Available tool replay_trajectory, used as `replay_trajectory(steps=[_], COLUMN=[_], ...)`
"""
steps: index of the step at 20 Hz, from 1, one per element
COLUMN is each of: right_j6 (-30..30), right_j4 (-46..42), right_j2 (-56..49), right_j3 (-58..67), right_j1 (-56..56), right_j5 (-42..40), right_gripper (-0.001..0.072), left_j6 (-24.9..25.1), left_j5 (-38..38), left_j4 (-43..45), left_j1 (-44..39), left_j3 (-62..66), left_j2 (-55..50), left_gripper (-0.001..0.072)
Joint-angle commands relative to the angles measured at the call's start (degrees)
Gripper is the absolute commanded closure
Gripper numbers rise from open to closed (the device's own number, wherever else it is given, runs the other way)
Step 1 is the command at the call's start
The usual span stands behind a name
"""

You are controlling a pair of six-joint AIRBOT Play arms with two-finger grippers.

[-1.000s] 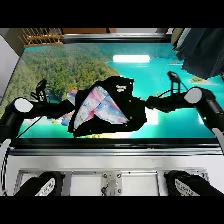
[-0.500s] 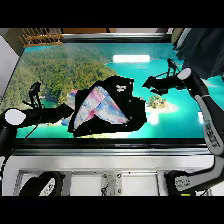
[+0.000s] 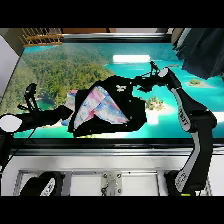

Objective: Fold the clothes and pants, and hang the long-sleeved shirts on hangers.

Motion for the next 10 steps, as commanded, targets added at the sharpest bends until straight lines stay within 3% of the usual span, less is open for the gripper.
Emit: replay_trajectory(steps=[1,6,7,10], right_j6=[0.0,0.0,0.0,-0.7], right_j4=[0.0,0.1,0.0,0.2], right_j2=[-2.0,-2.3,-2.3,-2.4], right_j3=[1.7,1.7,1.7,1.7], right_j1=[2.5,3.7,4.0,4.4], right_j5=[-2.7,-4.3,-4.5,-6.4], right_gripper=[0.0106,0.0110,0.0195,0.0647], left_j6=[-0.4,-0.4,-0.4,-0.4], left_j5=[0.0,-0.1,-0.1,-0.1], left_j4=[0.0,0.0,0.0,0.1], left_j1=[0.0,0.0,0.0,0.0], left_j3=[0.0,0.0,0.0,0.0], left_j2=[1.0,1.0,1.0,1.0], left_gripper=[0.0201,0.0201,0.0201,0.0201])
